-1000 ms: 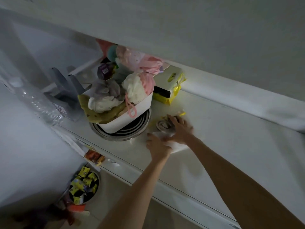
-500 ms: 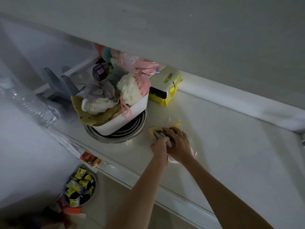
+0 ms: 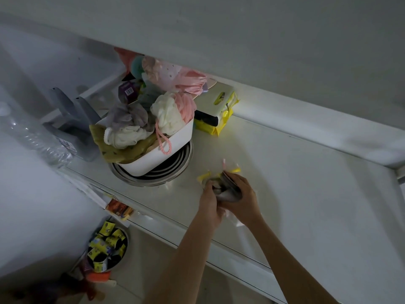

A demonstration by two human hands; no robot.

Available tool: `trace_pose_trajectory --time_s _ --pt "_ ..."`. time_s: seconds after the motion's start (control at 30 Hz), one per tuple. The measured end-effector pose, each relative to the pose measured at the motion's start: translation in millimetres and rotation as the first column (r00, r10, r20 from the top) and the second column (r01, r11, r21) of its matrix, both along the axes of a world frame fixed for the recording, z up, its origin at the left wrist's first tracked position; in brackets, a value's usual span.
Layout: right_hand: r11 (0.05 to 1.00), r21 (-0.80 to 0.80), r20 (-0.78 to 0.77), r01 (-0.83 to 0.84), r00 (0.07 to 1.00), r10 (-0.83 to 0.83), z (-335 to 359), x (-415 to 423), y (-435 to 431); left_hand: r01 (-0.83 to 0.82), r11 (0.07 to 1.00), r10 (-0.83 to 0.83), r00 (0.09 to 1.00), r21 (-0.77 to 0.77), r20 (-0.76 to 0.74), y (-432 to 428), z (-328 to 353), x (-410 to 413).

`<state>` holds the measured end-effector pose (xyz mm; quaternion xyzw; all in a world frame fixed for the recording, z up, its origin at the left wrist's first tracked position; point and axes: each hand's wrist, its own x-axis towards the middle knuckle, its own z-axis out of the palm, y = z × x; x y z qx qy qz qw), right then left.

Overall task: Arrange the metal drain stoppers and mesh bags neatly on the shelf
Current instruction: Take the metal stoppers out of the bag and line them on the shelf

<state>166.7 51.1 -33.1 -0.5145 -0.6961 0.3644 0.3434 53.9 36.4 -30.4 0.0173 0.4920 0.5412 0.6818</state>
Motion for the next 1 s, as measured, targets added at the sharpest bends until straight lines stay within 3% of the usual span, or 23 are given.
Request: trace_pose_trajectory --time_s 0.17,0.3,0.4,0.53,0.7,1.0 --pt "0.986 -0.152 -0.172 -0.073 0.984 0.046 5 13 -14 0.007 0.997 -0.011 0.998 0.077 0.057 -15 3 5" --pt "0.981 -0.194 -0.387 0.018 0.917 -0.094 19 11 -32 -0.013 0.987 -0.006 0.994 0.162 0.113 -25 2 13" --pt "0.979 -0.119 -0.374 0.165 0.906 -0.199 27 7 -45 -0.012 0.964 -0.021 0.992 0.267 0.121 -32 4 19" --pt "0.981 0.006 -0.249 0.194 0.950 -0.187 39 15 -58 0.012 0.949 -0.029 0.998 0.314 0.049 -43 7 26" --pt "0.967 -0.004 -0.191 0.255 0.949 -0.251 44 28 -72 0.042 0.938 -0.029 0.999 0.343 -0.044 -58 22 33" --pt "0.993 -0.098 -0.333 0.064 0.938 -0.093 65 60 -97 0.136 0.900 -0.057 0.979 0.415 -0.197 -83 40 45"
